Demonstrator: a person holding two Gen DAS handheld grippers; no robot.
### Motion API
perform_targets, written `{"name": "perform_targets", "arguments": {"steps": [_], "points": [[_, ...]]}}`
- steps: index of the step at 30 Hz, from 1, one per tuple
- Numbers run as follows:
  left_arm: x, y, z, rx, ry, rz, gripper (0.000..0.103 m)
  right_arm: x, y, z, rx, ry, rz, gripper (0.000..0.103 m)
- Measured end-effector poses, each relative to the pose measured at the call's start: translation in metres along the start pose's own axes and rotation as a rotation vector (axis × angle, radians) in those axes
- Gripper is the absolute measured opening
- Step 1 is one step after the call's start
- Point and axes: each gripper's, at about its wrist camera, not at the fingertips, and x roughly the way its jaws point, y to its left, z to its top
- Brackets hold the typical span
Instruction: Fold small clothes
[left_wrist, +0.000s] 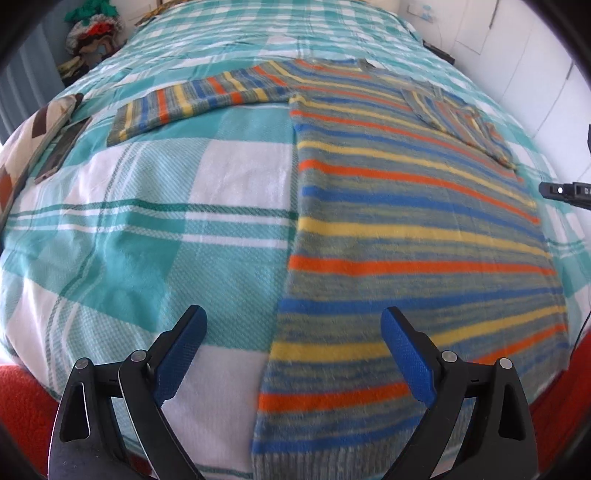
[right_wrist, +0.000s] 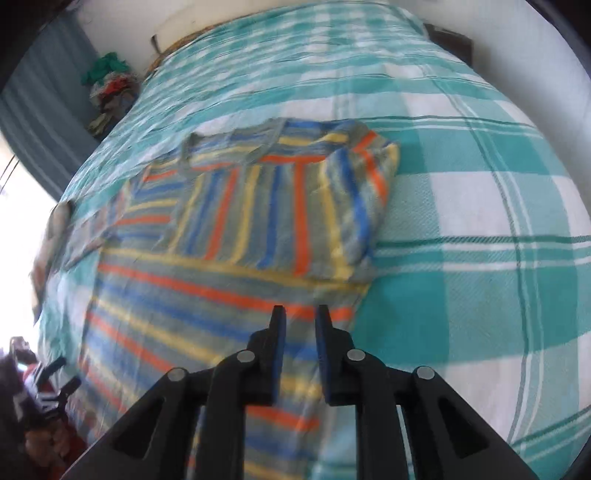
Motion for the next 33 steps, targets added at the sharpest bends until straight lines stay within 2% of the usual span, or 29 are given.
{"name": "perform_targets", "arguments": {"steps": [1, 4, 6, 7, 9, 12, 13, 14, 16, 19, 20, 22, 24, 26, 30, 31, 32, 33], "points": [[0.002, -0.006, -0.006, 0.032, 0.027, 0.006, 0.096, -0.003, 0.011, -0.019, -0.025, 0.047, 0.014, 0.027], [0.0, -0.022, -0.024, 0.123, 0.067, 0.052, 0.096, -0.004, 0.02, -0.091, -0.035, 0.192, 0.037, 0.027], [-0.007, -0.026, -0.03, 0.158, 0.094, 0.037, 0.096, 0.003, 0.016, -0.139, -0.015, 0.298, 0.0, 0.027], [-0.011, -0.024, -0.033, 0.161, 0.108, 0.02, 0.096, 0.0, 0.015, -0.158, -0.014, 0.309, -0.036, 0.027], [-0.023, -0.014, -0.031, 0.139, 0.099, -0.008, 0.096, -0.021, 0.018, -0.177, -0.005, 0.25, -0.075, 0.027], [-0.04, 0.02, -0.004, 0.061, 0.017, -0.017, 0.096, -0.055, 0.033, -0.181, 0.016, 0.108, -0.109, 0.027], [-0.043, 0.035, 0.011, 0.023, -0.012, -0.012, 0.096, -0.063, 0.041, -0.177, 0.021, 0.055, -0.107, 0.029], [-0.043, 0.052, 0.028, -0.028, -0.039, -0.013, 0.096, -0.069, 0.047, -0.172, 0.032, 0.004, -0.102, 0.036], [-0.037, 0.1, 0.062, -0.178, -0.089, -0.045, 0.096, -0.071, 0.058, -0.159, 0.048, -0.078, -0.066, 0.043], [-0.011, 0.182, 0.104, -0.456, -0.106, -0.069, 0.096, -0.052, 0.09, -0.138, 0.028, -0.088, -0.01, 0.043], [-0.001, 0.204, 0.114, -0.521, -0.106, -0.076, 0.096, -0.049, 0.099, -0.135, 0.009, -0.09, 0.002, 0.043], [0.017, 0.237, 0.132, -0.596, -0.087, -0.065, 0.096, -0.042, 0.118, -0.132, -0.038, -0.085, 0.02, 0.043], [0.035, 0.252, 0.147, -0.593, -0.057, -0.025, 0.093, -0.037, 0.135, -0.135, -0.077, -0.082, 0.031, 0.043], [0.05, 0.259, 0.158, -0.585, -0.04, -0.003, 0.083, -0.03, 0.142, -0.142, -0.09, -0.065, 0.045, 0.043], [0.079, 0.258, 0.169, -0.607, -0.009, -0.103, 0.073, -0.01, 0.146, -0.151, -0.092, -0.001, 0.069, 0.043], [0.085, 0.255, 0.172, -0.602, -0.001, -0.086, 0.063, -0.006, 0.146, -0.152, -0.091, 0.01, 0.071, 0.043], [0.083, 0.253, 0.174, -0.593, -0.011, -0.047, 0.021, -0.004, 0.146, -0.152, -0.09, 0.014, 0.072, 0.043], [0.081, 0.249, 0.179, -0.581, -0.013, -0.04, 0.001, -0.004, 0.145, -0.152, -0.089, 0.011, 0.074, 0.043]]}}
